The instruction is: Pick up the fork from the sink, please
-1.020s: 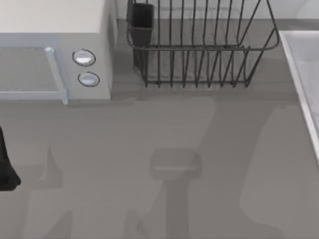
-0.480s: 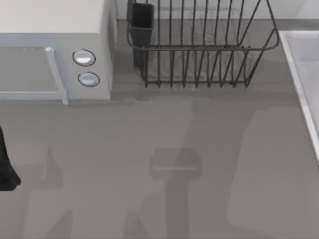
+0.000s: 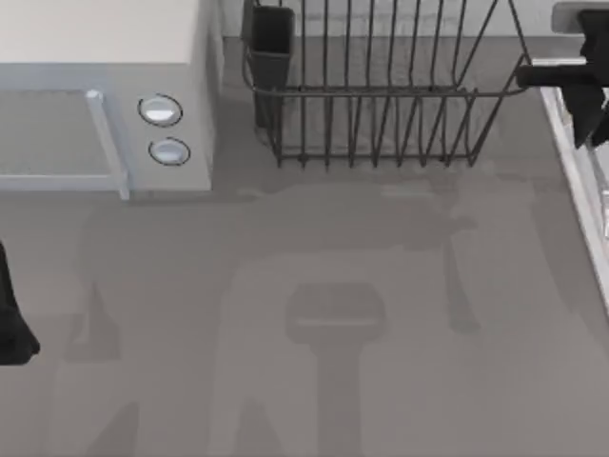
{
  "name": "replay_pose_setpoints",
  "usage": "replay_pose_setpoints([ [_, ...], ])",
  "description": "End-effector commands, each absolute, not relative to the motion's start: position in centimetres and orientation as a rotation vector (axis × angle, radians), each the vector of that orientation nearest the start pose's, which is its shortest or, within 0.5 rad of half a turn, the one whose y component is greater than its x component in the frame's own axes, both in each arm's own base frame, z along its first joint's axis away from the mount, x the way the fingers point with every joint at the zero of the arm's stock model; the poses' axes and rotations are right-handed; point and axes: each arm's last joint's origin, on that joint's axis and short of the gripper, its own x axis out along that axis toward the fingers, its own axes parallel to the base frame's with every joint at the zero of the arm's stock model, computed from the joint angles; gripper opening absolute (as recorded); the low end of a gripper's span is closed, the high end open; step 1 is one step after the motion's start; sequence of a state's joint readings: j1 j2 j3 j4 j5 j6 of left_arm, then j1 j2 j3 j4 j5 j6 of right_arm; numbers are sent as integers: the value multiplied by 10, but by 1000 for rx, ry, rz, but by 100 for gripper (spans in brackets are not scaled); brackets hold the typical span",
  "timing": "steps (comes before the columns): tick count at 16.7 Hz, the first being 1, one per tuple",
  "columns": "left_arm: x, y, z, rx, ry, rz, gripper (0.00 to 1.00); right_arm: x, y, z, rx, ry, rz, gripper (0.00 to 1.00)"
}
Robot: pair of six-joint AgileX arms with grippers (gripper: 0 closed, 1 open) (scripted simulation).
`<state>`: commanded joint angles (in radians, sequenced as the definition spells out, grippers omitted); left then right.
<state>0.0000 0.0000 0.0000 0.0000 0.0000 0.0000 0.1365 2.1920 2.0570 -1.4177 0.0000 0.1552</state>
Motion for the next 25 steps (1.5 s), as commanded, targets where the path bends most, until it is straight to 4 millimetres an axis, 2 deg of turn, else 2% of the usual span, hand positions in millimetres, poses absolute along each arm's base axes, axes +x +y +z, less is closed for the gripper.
replay_pose_setpoints([
  [2, 106, -1, 160, 0, 0, 0, 100, 399, 103, 258, 10, 1559, -3, 0],
  [4, 106, -1, 160, 0, 0, 0, 100, 378, 123, 268, 9, 1566, -6, 0],
  [6, 106, -1, 160, 0, 0, 0, 100, 370, 129, 270, 8, 1571, -8, 0],
  [10, 106, -1, 160, 0, 0, 0, 100, 372, 128, 269, 14, 1570, -8, 0],
  [13, 106, -1, 160, 0, 0, 0, 100, 374, 129, 249, 11, 1575, -10, 0],
  [18, 106, -1, 160, 0, 0, 0, 100, 374, 130, 184, 11, 1563, -6, 0],
  [20, 106, -1, 160, 0, 0, 0, 100, 371, 130, 166, 9, 1569, -7, 0],
  [25, 106, -1, 160, 0, 0, 0, 100, 370, 129, 160, 8, 1571, -8, 0],
])
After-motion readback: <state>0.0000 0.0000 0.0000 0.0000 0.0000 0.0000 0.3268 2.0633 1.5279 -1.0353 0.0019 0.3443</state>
